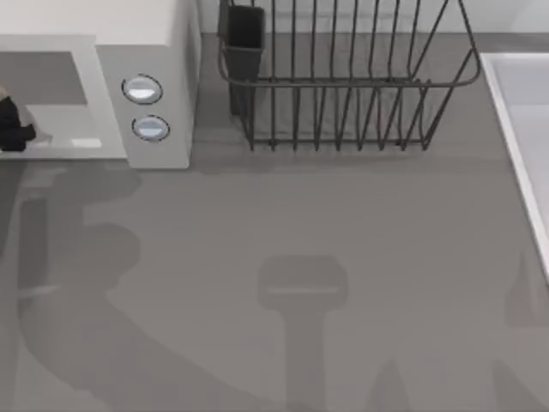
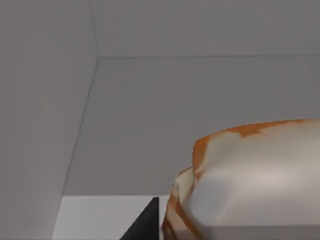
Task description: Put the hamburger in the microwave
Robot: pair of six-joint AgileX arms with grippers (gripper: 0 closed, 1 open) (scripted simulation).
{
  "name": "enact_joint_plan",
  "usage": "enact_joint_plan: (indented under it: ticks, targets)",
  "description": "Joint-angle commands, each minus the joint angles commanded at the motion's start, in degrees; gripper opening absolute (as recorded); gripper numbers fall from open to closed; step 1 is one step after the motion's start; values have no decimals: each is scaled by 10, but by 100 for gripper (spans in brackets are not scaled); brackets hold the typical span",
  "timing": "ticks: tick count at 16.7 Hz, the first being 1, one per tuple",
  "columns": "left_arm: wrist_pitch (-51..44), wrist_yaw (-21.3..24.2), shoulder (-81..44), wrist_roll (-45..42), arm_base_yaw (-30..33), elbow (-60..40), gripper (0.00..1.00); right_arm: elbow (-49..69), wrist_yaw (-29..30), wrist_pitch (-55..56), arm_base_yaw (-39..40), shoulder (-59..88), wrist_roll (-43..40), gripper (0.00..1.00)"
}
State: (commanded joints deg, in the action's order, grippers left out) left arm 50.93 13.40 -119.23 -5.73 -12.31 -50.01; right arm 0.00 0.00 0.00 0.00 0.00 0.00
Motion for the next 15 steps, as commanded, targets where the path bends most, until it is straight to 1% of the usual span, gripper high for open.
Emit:
enact_joint_plan:
  ticks: [3,6,8,11,15]
  targets:
    - [9,-25,-19,9,12,-70,0,0,0,0,0,0,0,100]
    - [-5,-47,-69,17,24,-184,0,0,0,0,0,0,0,100]
    - [-35,-55,-111,20,29,-261,0,0,0,0,0,0,0,100]
    - [-100,-55,-173,22,34,-344,0,0,0,0,0,0,0,100]
    - [-174,-36,-235,18,38,-409,0,0,0,0,0,0,0,100]
